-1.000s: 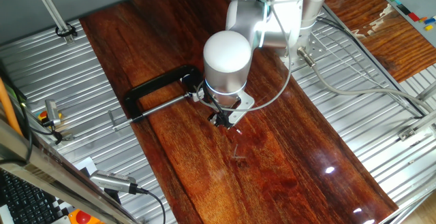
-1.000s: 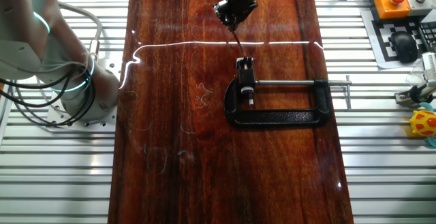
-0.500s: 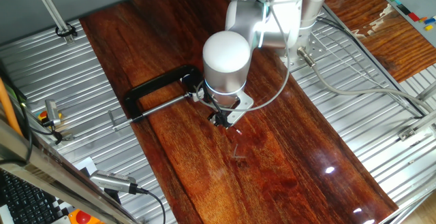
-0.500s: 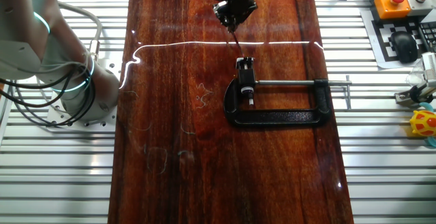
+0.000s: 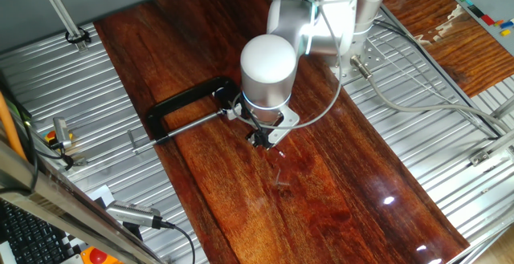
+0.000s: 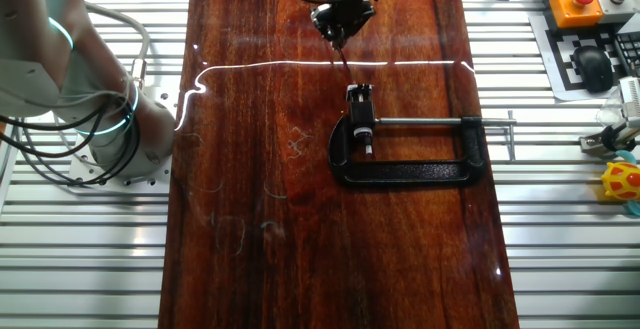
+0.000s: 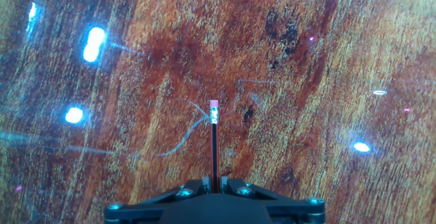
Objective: Insert the pencil into the pencil sharpener
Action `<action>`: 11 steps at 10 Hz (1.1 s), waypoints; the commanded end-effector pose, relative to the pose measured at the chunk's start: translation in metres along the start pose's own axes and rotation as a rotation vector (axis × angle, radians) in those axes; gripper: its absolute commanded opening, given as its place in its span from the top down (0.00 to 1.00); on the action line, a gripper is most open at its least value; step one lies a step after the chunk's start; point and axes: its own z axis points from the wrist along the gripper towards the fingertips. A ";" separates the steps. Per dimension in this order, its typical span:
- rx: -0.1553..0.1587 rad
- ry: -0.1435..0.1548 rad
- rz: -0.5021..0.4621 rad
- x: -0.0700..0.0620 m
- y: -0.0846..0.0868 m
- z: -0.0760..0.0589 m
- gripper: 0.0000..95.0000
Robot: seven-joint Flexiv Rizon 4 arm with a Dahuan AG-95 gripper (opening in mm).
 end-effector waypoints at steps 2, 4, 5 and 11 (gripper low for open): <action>0.000 -0.001 0.010 0.000 0.000 0.000 1.00; 0.000 -0.004 0.020 0.001 0.000 0.000 1.00; 0.000 -0.005 0.023 0.001 0.000 0.000 1.00; 0.000 -0.008 0.030 0.005 -0.002 0.000 1.00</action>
